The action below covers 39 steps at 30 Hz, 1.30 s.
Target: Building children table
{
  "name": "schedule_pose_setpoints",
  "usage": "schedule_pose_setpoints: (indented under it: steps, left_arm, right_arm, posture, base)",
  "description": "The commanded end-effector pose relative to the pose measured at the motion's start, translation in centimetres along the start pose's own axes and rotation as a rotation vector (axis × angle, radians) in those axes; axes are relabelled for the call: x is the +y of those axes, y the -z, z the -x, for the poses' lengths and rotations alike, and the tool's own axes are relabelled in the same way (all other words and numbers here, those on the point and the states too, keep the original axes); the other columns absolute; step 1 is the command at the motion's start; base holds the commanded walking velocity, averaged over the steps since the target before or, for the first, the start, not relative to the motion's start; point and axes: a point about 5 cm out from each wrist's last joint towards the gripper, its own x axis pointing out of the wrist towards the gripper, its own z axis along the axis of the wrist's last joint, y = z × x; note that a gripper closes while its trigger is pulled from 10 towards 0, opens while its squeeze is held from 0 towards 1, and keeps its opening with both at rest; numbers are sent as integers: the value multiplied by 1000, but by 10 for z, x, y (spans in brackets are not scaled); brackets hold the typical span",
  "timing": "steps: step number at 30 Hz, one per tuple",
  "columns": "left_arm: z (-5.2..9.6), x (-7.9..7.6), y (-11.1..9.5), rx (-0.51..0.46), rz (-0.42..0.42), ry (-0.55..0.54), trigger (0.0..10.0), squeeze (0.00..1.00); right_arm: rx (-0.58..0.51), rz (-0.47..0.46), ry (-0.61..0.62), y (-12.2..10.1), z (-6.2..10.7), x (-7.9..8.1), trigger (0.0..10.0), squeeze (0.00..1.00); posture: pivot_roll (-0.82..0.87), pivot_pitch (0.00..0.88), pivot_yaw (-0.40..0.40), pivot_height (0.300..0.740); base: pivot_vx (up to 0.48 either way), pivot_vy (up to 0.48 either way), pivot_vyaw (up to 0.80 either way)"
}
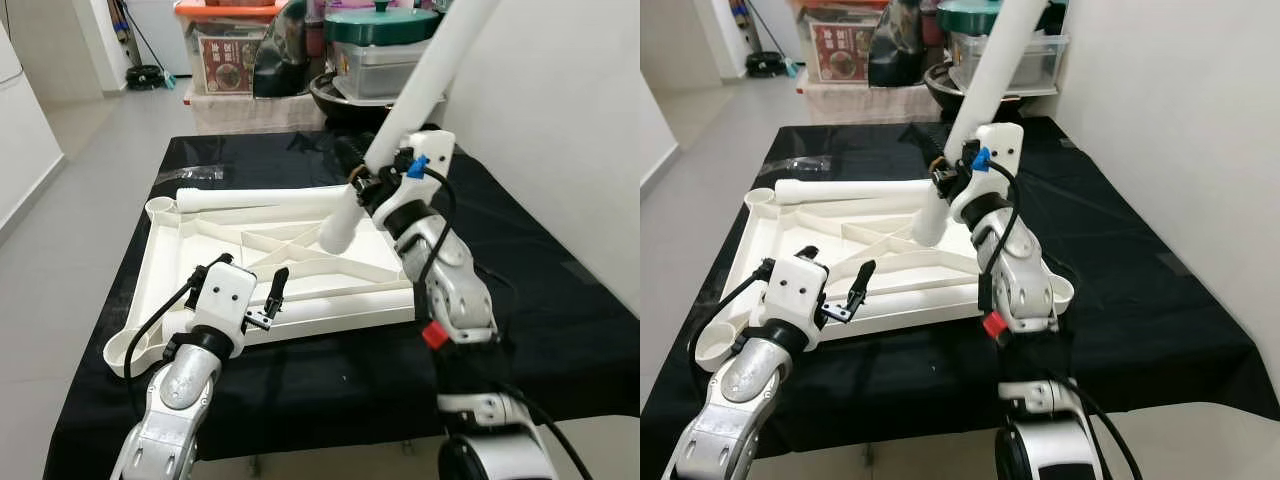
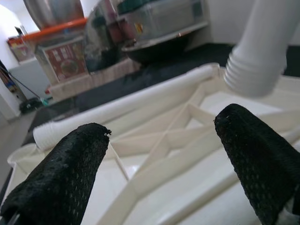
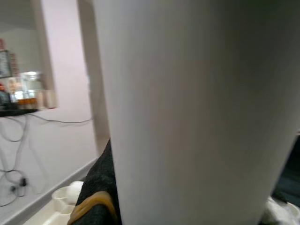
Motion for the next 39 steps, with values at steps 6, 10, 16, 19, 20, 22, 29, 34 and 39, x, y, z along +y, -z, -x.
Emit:
schedule_pose_setpoints:
  steps: [6,10,16,19,20,22,29,34,39]
  left_arm:
    - [-5,-4,-10,-30,-25,0,10000,0]
    - [-4,-2,-9,-19,-11,-43,10000,0]
    - [-3,1,-3,10,-10,-70,10000,0]
    - [-2,2,0,25,-15,-74,10000,0]
    - [-2,2,0,25,-15,-74,10000,0]
    - [-2,2,2,32,-21,-74,10000,0]
    - [-3,3,6,57,7,-86,10000,0]
    - [-2,6,8,69,46,-115,10000,0]
    - [-2,6,8,72,48,-116,10000,0]
  right_arm:
    - [0,69,47,9,6,2,10000,0]
    - [19,59,60,12,8,1,10000,0]
    - [44,44,76,17,9,0,10000,0]
    - [46,48,80,17,9,-1,10000,0]
    - [46,48,80,17,9,-1,10000,0]
    - [46,54,83,17,8,-2,10000,0]
    - [41,69,86,17,8,-5,10000,0]
    - [41,69,86,16,6,-7,10000,0]
    - [36,77,84,14,1,-10,10000,0]
  posture:
    - [85,0,-39,740]
    - [84,0,-40,740]
    - [81,0,-45,740]
    - [81,0,-45,740]
    - [81,0,-45,740]
    - [81,0,-45,740]
    - [82,0,-47,740]
    - [86,0,-51,740]
    - [84,0,-53,740]
  base:
    - [0,-41,481]
    - [0,-258,800]
    - [44,-356,119]
    - [274,-389,0]
    - [266,-394,0]
    - [266,-394,0]
    - [290,-326,0]
    - [62,-49,0]
    - [0,0,0]
